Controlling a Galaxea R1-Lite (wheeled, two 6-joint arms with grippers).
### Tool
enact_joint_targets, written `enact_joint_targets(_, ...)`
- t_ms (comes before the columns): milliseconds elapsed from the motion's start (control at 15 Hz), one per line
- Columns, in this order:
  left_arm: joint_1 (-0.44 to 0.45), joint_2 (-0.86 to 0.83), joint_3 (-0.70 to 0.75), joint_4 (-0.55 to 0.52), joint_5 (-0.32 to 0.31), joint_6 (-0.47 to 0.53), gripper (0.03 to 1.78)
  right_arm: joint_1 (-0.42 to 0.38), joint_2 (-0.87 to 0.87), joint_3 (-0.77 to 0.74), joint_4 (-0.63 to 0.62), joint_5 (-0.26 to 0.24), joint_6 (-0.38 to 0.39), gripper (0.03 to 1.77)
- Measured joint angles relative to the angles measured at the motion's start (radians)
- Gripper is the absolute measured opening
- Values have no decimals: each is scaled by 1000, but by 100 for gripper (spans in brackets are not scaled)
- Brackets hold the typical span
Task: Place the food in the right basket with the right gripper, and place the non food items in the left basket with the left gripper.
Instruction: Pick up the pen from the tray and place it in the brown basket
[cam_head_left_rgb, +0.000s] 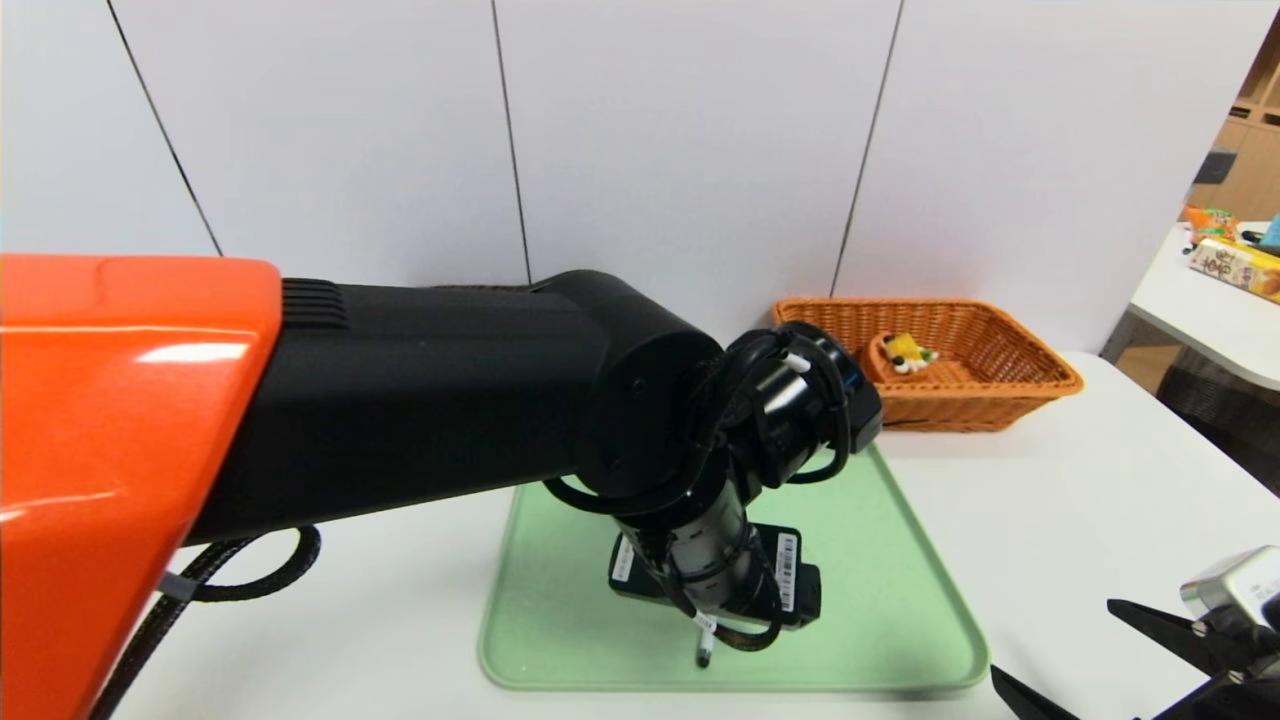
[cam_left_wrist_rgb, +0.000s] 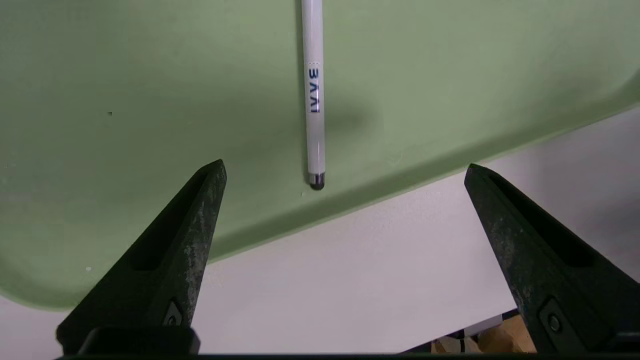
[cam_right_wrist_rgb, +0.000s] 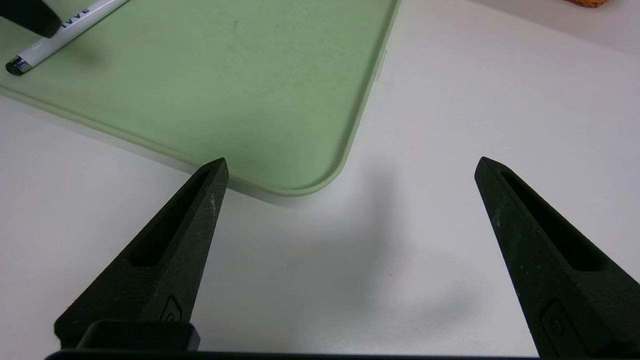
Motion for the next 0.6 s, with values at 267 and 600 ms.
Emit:
enact_joint_targets(267, 34, 72, -64, 6, 1, 29, 169, 0, -1, 1, 0, 0, -2, 170)
enact_joint_targets(600, 61, 143, -110, 0, 2, 52, 169, 0, -1, 4, 1, 0, -1, 170)
